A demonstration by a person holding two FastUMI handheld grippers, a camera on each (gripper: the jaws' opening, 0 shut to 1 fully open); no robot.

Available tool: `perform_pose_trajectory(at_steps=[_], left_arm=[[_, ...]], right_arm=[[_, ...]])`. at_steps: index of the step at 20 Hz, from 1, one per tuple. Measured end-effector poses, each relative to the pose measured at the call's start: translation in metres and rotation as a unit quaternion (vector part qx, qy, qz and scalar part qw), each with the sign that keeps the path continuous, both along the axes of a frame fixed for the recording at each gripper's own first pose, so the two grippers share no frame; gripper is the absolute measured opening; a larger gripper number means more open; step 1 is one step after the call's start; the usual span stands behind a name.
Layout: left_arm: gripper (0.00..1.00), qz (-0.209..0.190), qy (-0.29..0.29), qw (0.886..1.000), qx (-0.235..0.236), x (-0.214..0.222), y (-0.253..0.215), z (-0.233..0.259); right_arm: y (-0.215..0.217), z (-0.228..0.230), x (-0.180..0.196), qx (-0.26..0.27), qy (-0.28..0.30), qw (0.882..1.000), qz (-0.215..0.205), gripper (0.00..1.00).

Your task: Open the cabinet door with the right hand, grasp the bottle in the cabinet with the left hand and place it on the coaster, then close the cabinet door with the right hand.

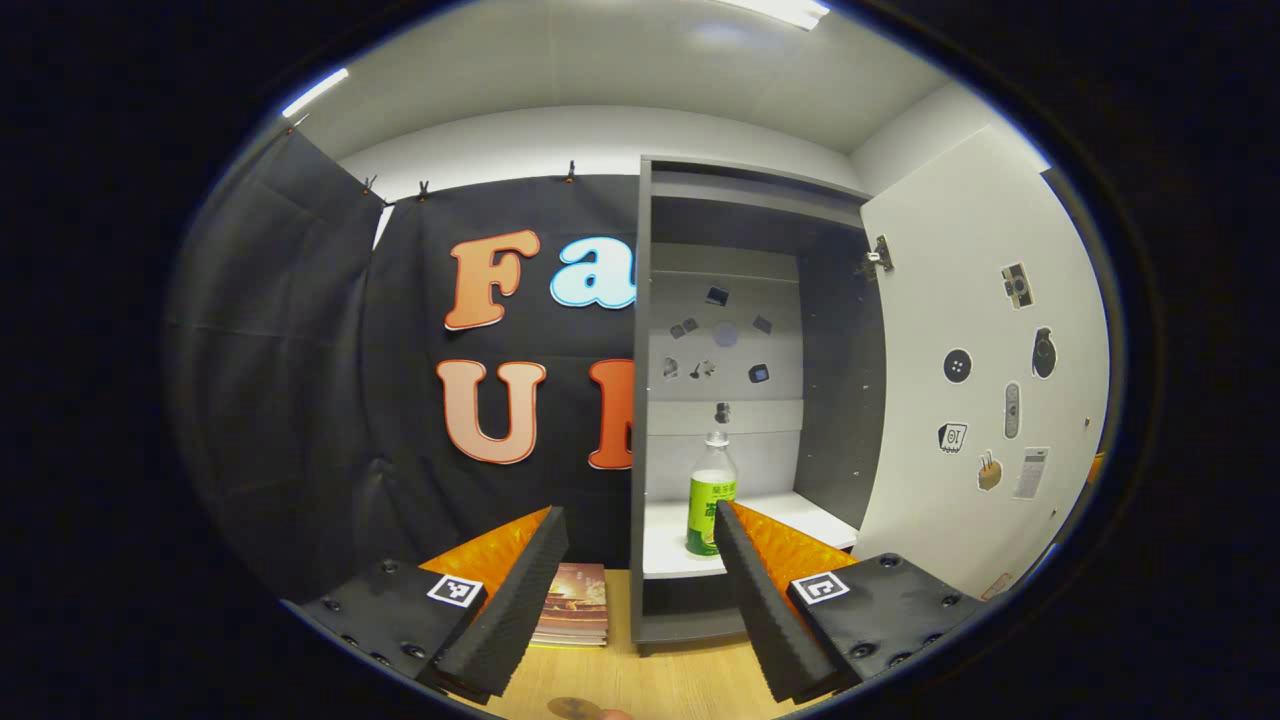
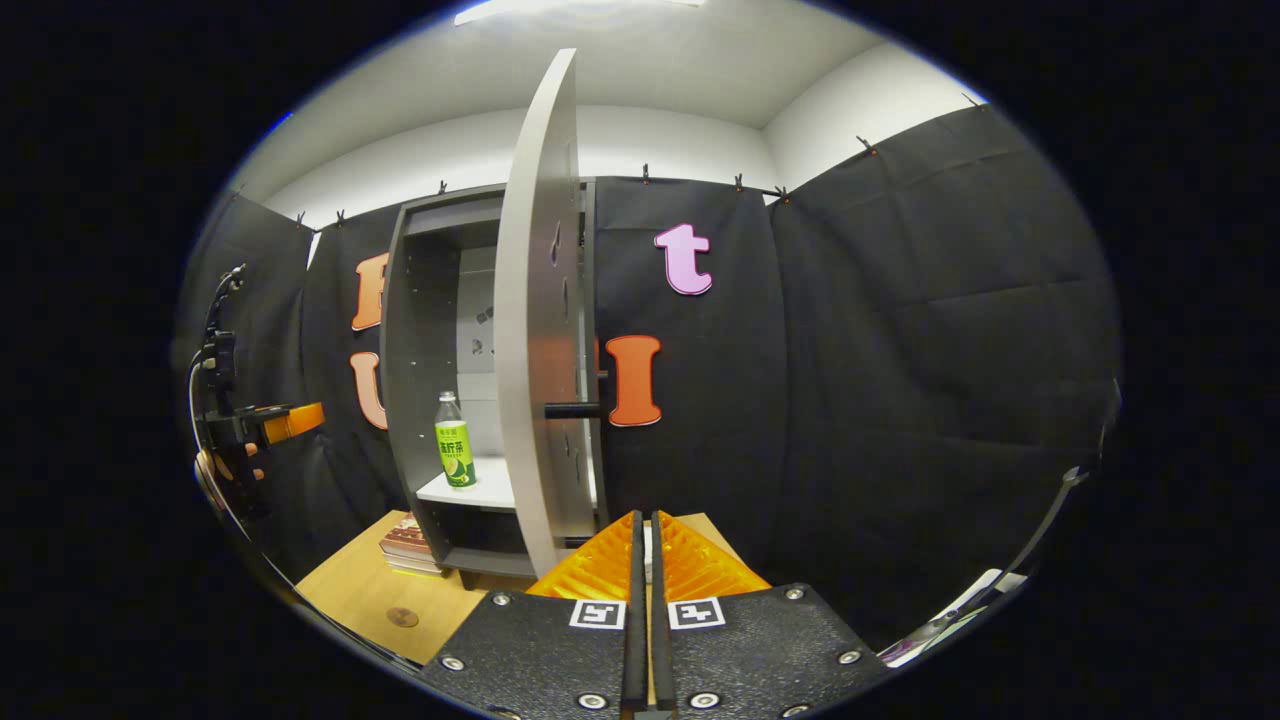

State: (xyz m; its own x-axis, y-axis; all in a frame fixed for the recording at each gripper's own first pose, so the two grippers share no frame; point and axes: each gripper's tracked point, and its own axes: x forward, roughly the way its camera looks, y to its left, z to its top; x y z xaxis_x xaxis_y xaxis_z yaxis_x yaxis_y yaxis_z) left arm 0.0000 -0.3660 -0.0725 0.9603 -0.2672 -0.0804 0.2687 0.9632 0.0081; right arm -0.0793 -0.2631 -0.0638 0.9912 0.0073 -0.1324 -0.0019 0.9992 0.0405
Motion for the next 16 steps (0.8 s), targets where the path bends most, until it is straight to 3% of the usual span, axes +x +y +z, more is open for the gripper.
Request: perform_pose_trajectory(at_steps=[4,5,8,11,12,13,16], left_arm=[[0.94,-0.019,-0.009,1.0,0.008,0.028,-0.047,-0.006],[0.94,-0.019,-0.012,1.0,0.01,0.037,-0.056,-0.008],[0.96,-0.028,-0.004,0.999,0.015,0.066,-0.089,-0.026],[0.96,-0.034,-0.001,0.999,0.023,0.096,-0.116,-0.043],[0.96,-0.033,0.003,0.999,0.026,0.105,-0.123,-0.049],[0.96,-0.033,0.005,0.999,0.028,0.119,-0.13,-0.056],[0.96,-0.026,0.024,0.999,0.027,0.151,-0.143,-0.075]], right_arm=[[-0.021,0.001,0.001,-0.001,-0.003,1.0,-0.025,0.04],[-0.027,0.0,0.003,0.0,-0.002,0.999,-0.033,0.09],[-0.044,-0.006,0.006,-0.006,0.002,0.999,-0.052,0.3],[-0.06,-0.01,0.009,-0.006,0.009,0.997,-0.072,0.71],[-0.067,-0.011,0.009,-0.004,0.011,0.997,-0.079,0.66],[-0.072,-0.012,0.009,-0.002,0.013,0.996,-0.084,0.81],[-0.08,-0.015,0.015,-0.002,0.017,0.995,-0.095,0.92]])
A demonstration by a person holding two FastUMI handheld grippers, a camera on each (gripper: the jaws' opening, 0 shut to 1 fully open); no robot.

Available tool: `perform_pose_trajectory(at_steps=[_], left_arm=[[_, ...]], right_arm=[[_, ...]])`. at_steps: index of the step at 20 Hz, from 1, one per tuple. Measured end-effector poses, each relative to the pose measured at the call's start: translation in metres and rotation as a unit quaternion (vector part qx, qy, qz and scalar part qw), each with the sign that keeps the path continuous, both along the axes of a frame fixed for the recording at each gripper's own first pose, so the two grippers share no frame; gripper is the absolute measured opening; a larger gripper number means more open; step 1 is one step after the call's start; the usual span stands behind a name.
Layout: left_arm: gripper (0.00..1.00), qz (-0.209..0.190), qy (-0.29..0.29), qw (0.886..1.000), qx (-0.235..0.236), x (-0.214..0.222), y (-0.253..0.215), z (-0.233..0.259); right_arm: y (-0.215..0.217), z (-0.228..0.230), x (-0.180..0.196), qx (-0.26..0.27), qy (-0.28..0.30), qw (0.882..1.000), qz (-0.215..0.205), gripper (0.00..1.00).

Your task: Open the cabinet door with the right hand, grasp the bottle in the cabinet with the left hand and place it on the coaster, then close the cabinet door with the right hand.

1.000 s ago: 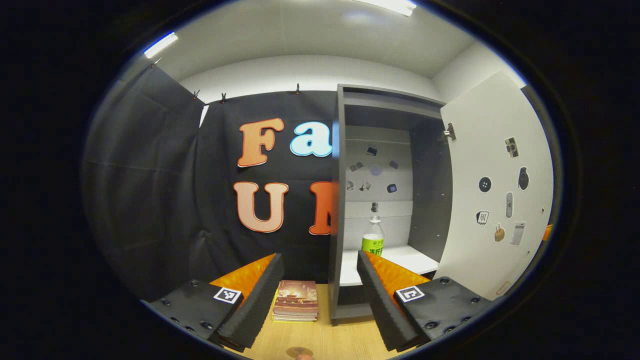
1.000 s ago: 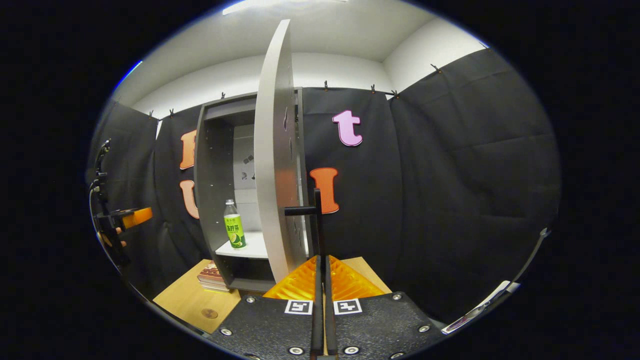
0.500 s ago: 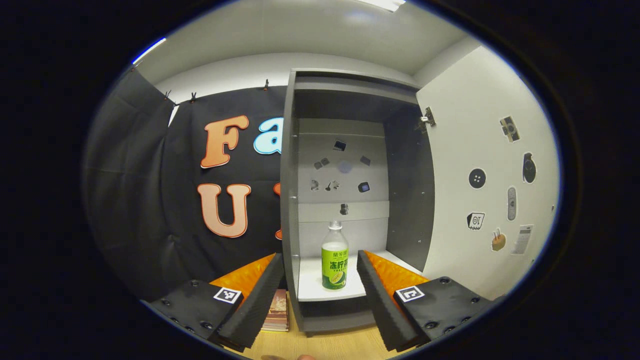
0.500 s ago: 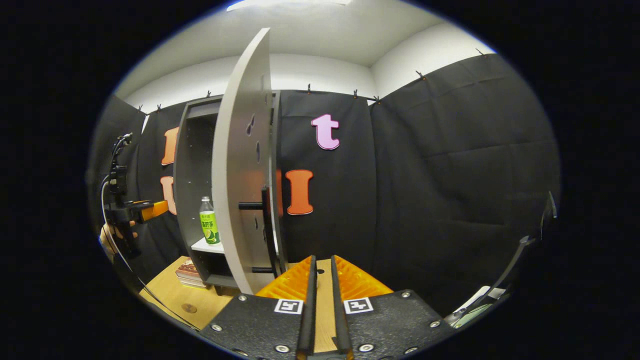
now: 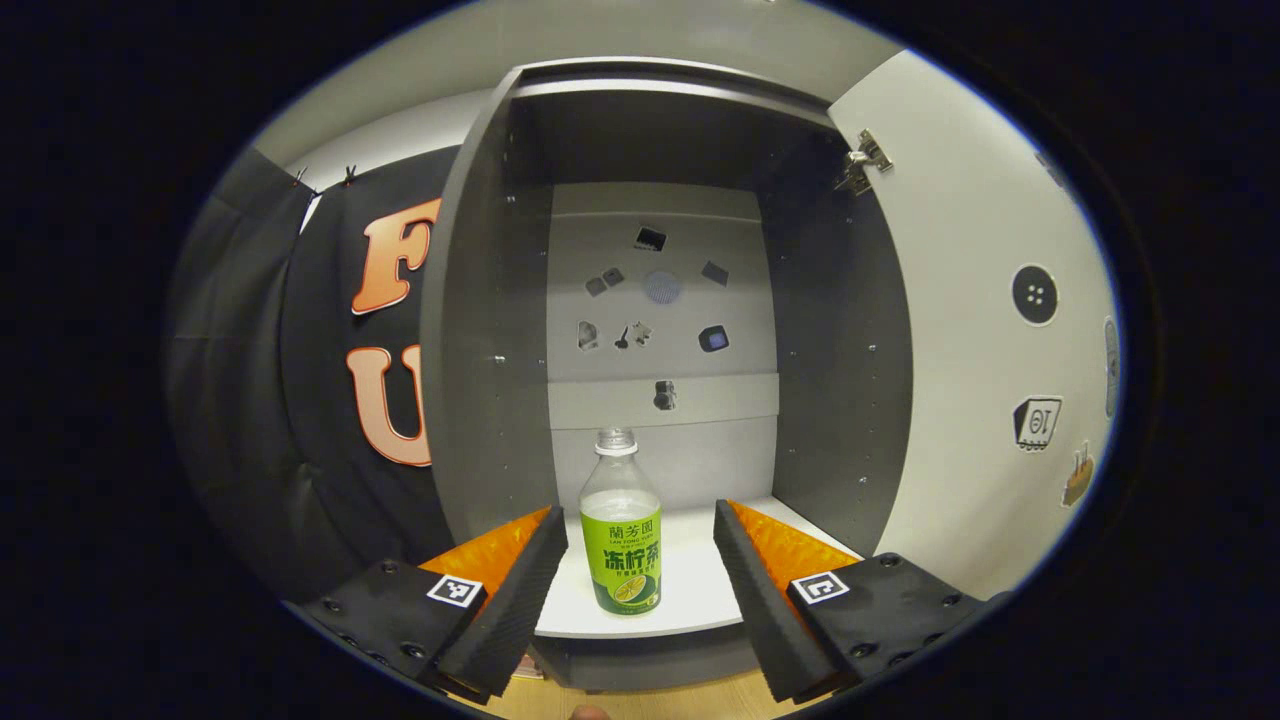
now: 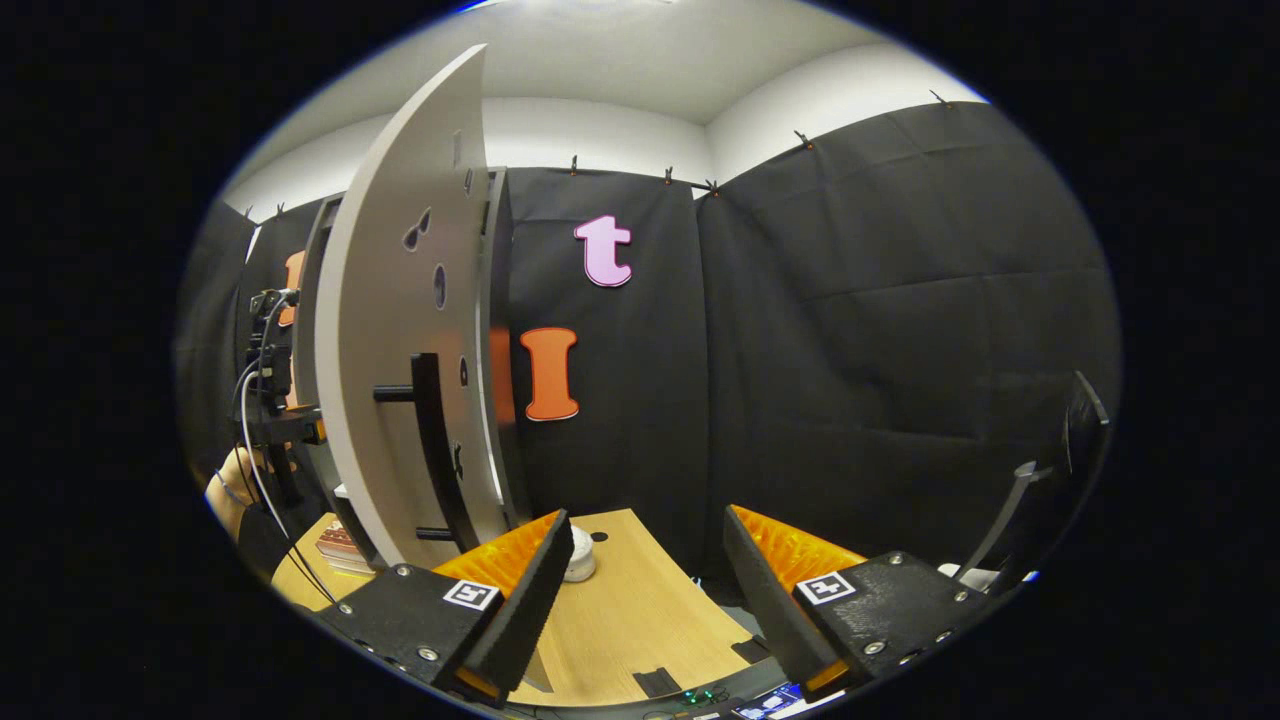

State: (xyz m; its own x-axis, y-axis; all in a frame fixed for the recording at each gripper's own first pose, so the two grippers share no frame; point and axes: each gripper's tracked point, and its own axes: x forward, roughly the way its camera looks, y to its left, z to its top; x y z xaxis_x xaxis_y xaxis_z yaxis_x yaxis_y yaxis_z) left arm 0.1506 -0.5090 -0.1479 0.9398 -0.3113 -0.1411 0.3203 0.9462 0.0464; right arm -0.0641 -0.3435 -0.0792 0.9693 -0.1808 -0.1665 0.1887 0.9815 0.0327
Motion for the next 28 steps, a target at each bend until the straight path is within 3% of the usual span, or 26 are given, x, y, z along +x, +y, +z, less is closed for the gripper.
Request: perform_pose_trajectory(at_steps=[6,13,14,15,18,24,28], left_arm=[[0.97,0.018,0.048,0.999,-0.005,0.047,-0.01,-0.044],[0.96,0.031,0.069,0.997,-0.001,0.065,-0.005,-0.065],[0.89,0.032,0.068,0.997,-0.001,0.07,-0.005,-0.067],[0.81,0.029,0.072,0.997,0.001,0.063,-0.005,-0.065],[0.78,0.022,0.066,0.998,-0.011,0.043,0.001,-0.053],[0.8,-0.002,0.046,0.999,-0.009,-0.021,0.031,-0.031],[0.8,0.007,0.053,0.998,-0.021,-0.06,0.072,-0.034]], right_arm=[[-0.009,-0.009,0.002,-0.005,0.014,1.0,-0.012,0.93],[-0.013,-0.017,0.003,-0.001,0.022,1.0,-0.02,0.93],[-0.014,-0.018,0.002,0.001,0.023,1.0,-0.021,0.93],[-0.014,-0.019,0.001,0.002,0.023,0.999,-0.022,0.93],[-0.012,-0.019,-0.005,0.003,0.02,1.0,-0.021,0.93],[0.006,-0.013,-0.004,0.002,0.01,1.0,0.0,0.93],[0.018,-0.011,-0.005,0.004,0.003,1.0,0.012,0.93]])
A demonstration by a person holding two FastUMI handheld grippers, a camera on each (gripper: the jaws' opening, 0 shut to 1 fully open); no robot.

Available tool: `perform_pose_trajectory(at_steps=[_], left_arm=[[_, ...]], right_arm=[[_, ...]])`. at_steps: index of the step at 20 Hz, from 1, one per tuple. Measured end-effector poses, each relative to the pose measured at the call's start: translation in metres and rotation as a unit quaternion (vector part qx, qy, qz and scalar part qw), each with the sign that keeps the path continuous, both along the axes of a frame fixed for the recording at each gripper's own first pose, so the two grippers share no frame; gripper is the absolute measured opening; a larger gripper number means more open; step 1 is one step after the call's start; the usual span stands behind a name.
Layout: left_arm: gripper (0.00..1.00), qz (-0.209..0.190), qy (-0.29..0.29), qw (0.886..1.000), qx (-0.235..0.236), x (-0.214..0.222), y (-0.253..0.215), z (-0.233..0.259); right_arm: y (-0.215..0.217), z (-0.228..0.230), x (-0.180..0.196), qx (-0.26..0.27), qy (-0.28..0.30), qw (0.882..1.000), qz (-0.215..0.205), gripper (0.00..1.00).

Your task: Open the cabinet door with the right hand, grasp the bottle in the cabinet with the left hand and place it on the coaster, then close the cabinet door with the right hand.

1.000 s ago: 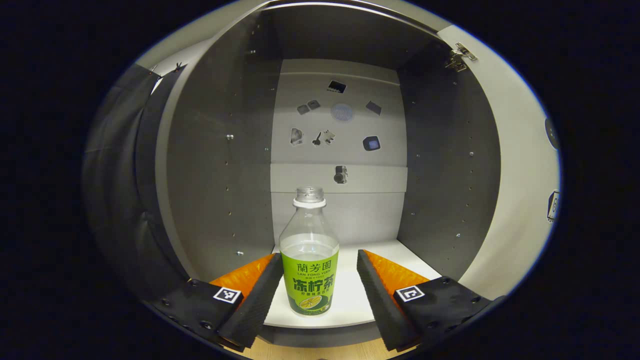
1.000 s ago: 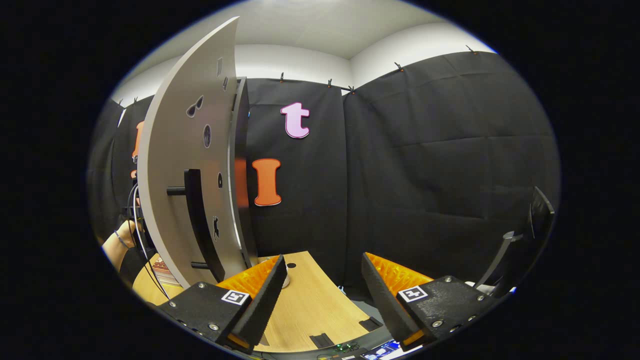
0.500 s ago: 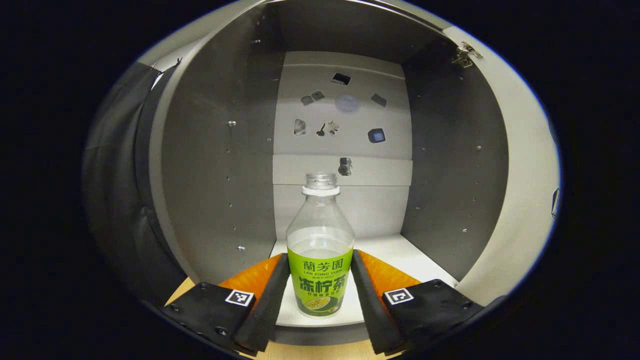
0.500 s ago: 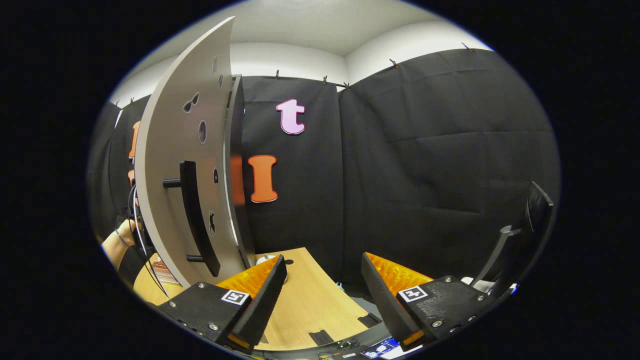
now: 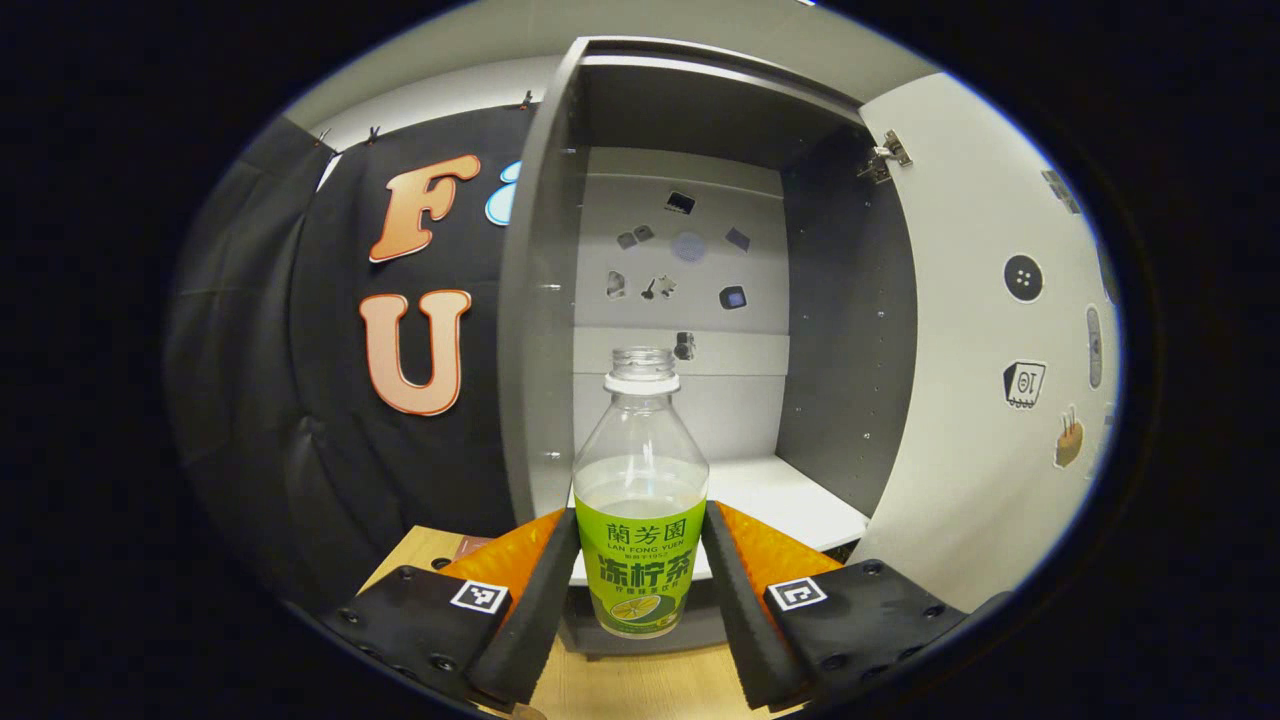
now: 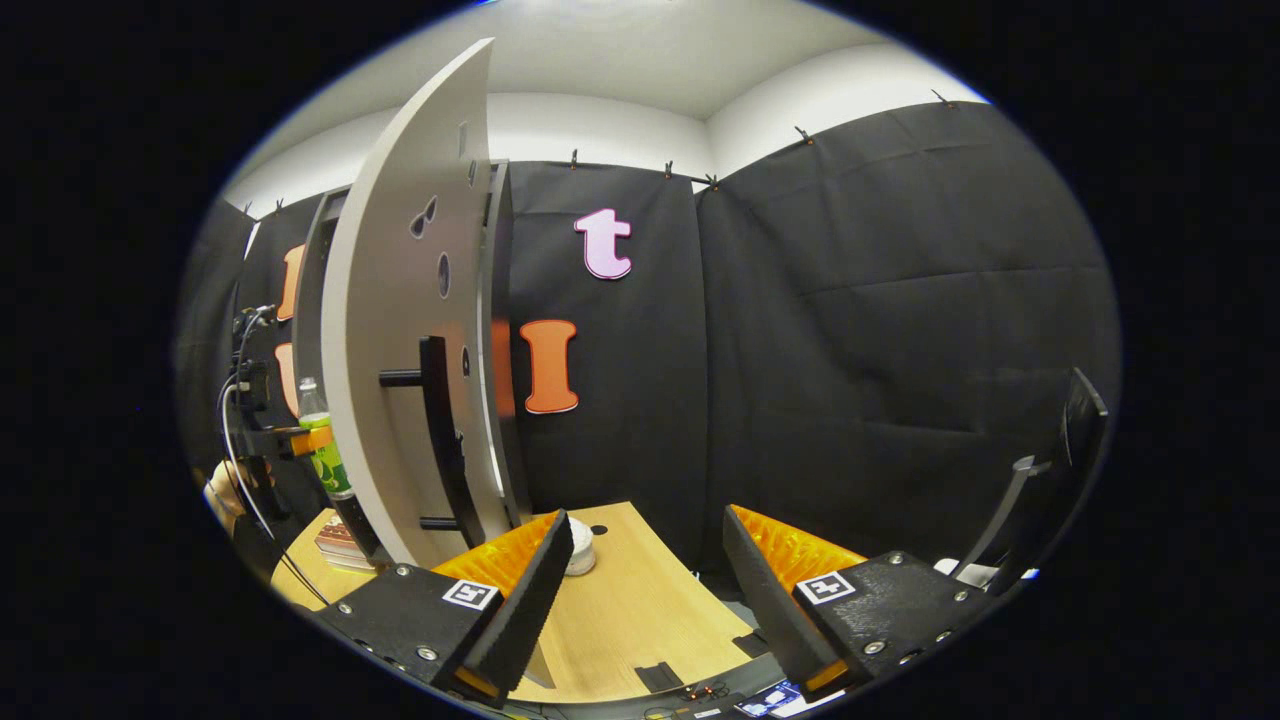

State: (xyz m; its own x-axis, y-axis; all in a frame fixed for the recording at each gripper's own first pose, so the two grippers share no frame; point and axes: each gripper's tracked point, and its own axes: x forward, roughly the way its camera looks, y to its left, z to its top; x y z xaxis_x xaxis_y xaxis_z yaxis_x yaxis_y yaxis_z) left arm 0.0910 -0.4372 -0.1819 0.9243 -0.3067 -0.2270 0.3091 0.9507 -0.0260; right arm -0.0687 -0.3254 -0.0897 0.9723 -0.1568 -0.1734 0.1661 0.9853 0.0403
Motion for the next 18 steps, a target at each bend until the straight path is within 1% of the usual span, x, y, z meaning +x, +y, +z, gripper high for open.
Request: perform_pose_trajectory(at_steps=[1,4,5,7,8,10,11,12,16,18], left_arm=[[0.82,0.004,0.001,1.0,0.0,-0.007,0.014,-0.002],[0.8,0.014,0.003,1.0,0.011,-0.031,0.052,-0.015],[0.82,0.02,0.004,1.0,0.016,-0.035,0.066,-0.024],[0.82,0.032,0.009,0.999,0.024,-0.047,0.093,-0.041],[0.8,0.036,0.015,0.999,0.025,-0.054,0.106,-0.051],[0.78,0.044,0.038,0.998,0.025,-0.069,0.13,-0.08],[0.8,0.049,0.047,0.997,0.028,-0.075,0.143,-0.094],[0.8,0.056,0.057,0.996,0.029,-0.081,0.156,-0.109],[0.8,0.075,0.078,0.993,0.039,-0.098,0.202,-0.166],[0.8,0.075,0.094,0.992,0.033,-0.101,0.211,-0.195]], right_arm=[[0.003,0.001,0.003,0.0,-0.001,1.0,0.003,0.93],[0.011,0.002,0.0,-0.002,-0.004,1.0,0.011,0.93],[0.014,0.003,0.001,-0.001,-0.005,1.0,0.013,0.93],[0.017,0.005,0.0,0.001,-0.007,1.0,0.017,0.93],[0.02,0.005,0.001,0.0,-0.007,1.0,0.019,0.93],[0.024,0.006,0.003,-0.003,-0.006,1.0,0.022,0.93],[0.026,0.006,0.003,-0.004,-0.006,1.0,0.023,0.98],[0.028,0.005,0.004,-0.005,-0.006,1.0,0.024,0.93],[0.035,0.0,0.004,-0.004,0.002,1.0,0.025,0.93],[0.037,-0.002,0.004,-0.006,0.007,1.0,0.024,0.93]])
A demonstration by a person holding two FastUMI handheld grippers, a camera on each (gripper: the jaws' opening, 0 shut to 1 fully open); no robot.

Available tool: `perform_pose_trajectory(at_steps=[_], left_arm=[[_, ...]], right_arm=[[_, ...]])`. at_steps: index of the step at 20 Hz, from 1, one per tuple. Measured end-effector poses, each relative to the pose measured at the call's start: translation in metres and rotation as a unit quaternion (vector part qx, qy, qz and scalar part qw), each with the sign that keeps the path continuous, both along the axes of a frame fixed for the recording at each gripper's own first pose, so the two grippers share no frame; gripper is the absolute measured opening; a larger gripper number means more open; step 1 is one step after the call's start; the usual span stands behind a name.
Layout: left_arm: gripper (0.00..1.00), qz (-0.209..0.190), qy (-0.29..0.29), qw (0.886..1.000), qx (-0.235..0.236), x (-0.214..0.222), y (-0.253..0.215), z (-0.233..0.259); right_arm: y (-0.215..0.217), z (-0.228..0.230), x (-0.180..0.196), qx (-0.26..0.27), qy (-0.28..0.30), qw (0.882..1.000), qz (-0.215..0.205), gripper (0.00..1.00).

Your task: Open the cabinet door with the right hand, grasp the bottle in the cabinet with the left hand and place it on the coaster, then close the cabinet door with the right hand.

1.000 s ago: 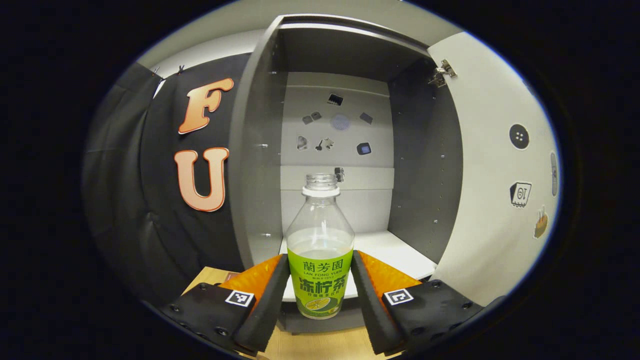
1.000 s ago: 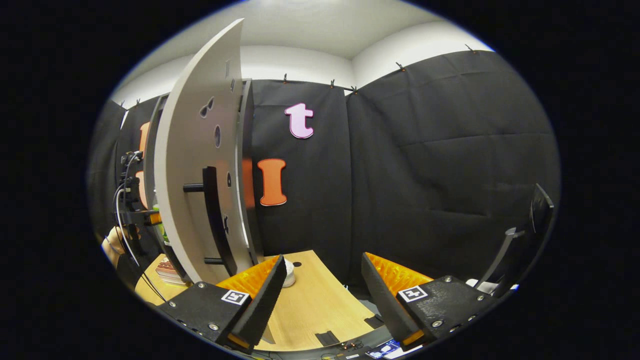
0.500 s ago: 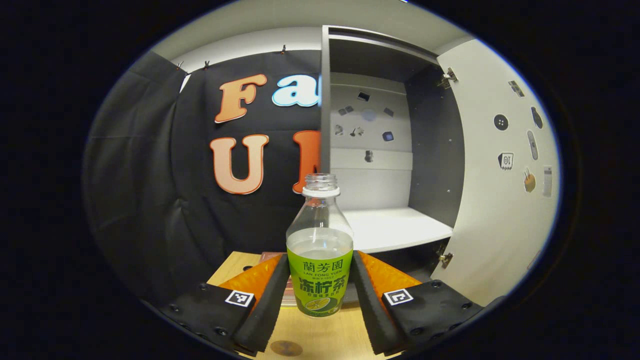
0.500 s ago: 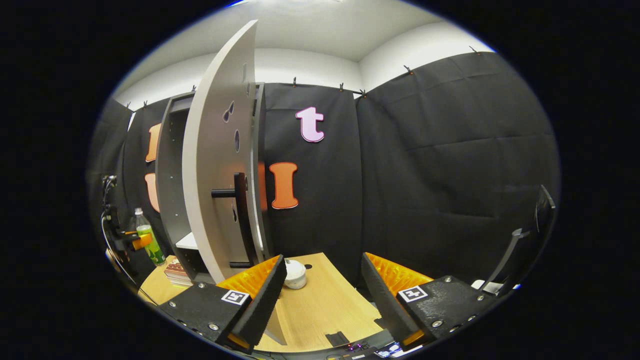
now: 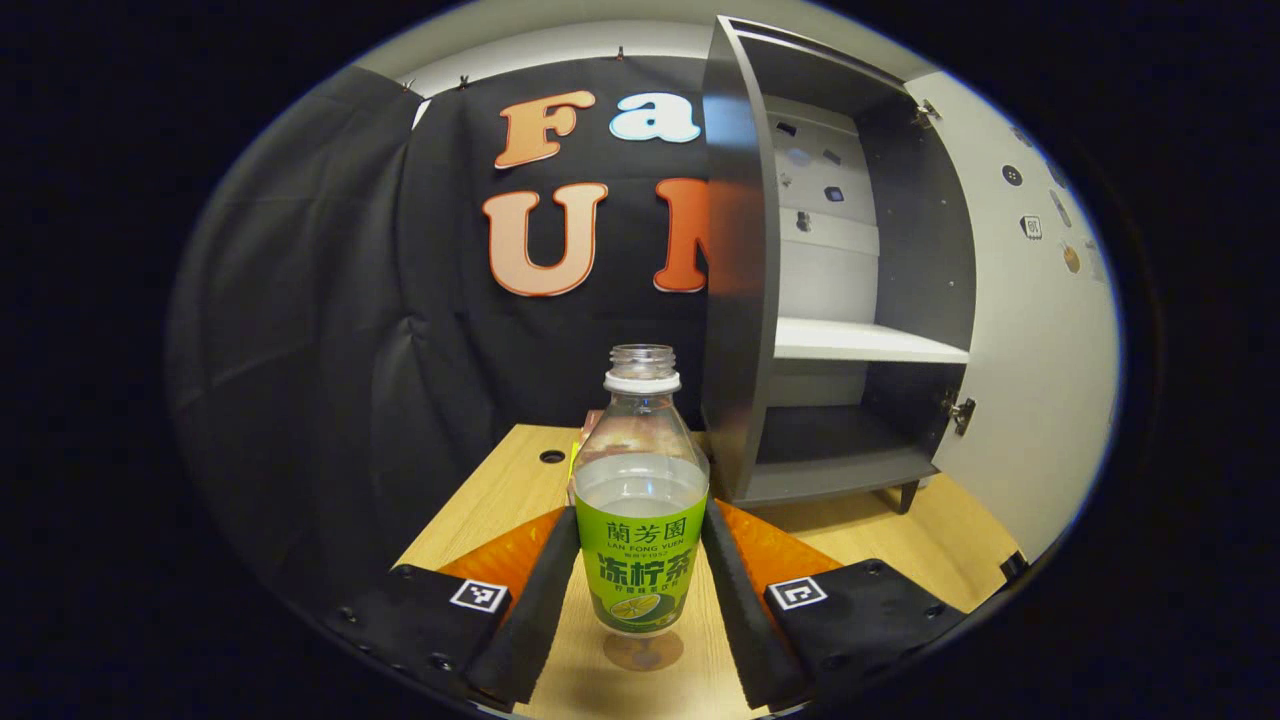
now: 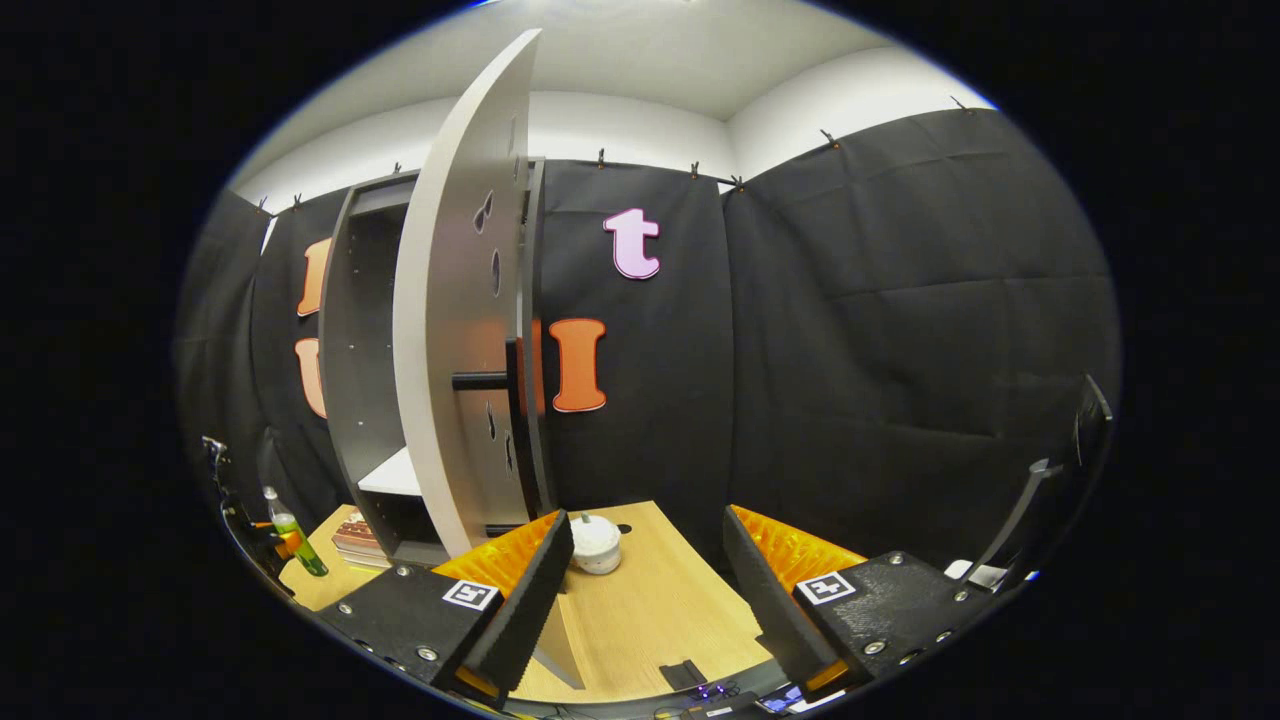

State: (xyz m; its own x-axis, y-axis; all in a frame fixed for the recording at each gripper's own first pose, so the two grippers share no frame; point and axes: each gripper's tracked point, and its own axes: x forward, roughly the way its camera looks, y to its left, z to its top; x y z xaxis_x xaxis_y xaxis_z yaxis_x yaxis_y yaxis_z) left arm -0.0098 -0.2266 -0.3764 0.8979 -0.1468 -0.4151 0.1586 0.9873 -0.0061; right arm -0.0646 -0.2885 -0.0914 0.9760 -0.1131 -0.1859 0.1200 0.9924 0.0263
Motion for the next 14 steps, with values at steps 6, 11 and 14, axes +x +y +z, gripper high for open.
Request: perform_pose_trajectory(at_steps=[6,11,14], left_arm=[[0.8,-0.003,0.013,1.0,0.009,-0.009,0.008,-0.055],[0.8,-0.015,0.019,1.0,0.008,-0.014,-0.001,-0.083],[0.8,-0.018,0.024,1.0,0.005,-0.017,-0.005,-0.096]], right_arm=[[0.005,0.003,0.001,-0.01,0.008,1.0,-0.008,0.93],[0.003,0.0,0.003,-0.005,0.016,1.0,-0.025,0.93],[0.002,-0.003,0.004,-0.002,0.021,0.999,-0.031,0.93]])
